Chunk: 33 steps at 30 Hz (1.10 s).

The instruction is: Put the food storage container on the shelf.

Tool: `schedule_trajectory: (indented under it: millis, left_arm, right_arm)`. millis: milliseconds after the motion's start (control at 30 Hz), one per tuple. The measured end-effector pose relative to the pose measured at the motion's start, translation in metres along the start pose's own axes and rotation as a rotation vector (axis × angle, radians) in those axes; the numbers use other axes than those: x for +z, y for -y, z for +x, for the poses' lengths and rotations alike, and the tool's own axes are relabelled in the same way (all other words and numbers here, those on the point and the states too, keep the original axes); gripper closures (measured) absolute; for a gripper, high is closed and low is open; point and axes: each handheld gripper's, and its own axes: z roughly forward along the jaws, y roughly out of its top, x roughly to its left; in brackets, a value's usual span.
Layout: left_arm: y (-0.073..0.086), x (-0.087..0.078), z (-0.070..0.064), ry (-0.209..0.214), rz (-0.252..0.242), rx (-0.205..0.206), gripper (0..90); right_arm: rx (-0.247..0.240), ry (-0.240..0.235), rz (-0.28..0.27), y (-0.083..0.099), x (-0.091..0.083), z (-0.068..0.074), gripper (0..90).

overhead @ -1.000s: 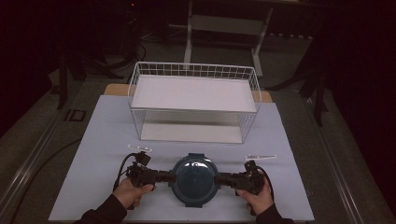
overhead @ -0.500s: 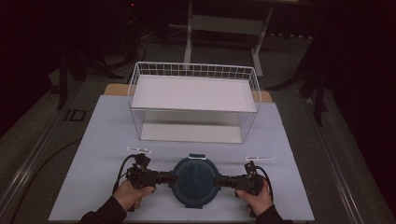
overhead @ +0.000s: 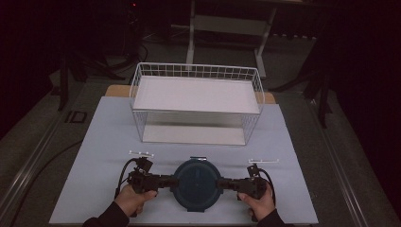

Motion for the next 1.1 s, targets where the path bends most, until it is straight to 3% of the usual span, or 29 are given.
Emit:
schedule_trajectory:
  millis: [200,567,833,1100]
  left_arm:
    - [-0.004,-0.005,-0.001,0.001,-0.019,0.009,56.1]
    - [-0.027,-0.015,-0.004,-0.015,-0.085,0.051,55.6]
    - [-0.047,-0.013,0.002,-0.025,-0.114,0.105,55.7]
    - [-0.064,-0.001,0.014,-0.031,-0.144,0.122,55.9]
  right_arm:
    - [-0.006,-0.009,-0.015,-0.004,0.001,0.001,57.3]
    - [-0.008,-0.035,-0.035,-0.027,0.0,0.004,57.3]
    - [-0.06,-0.024,-0.057,-0.05,0.0,0.0,57.2]
    - [-0.121,0.011,-0.072,-0.075,-0.001,-0.009,57.2]
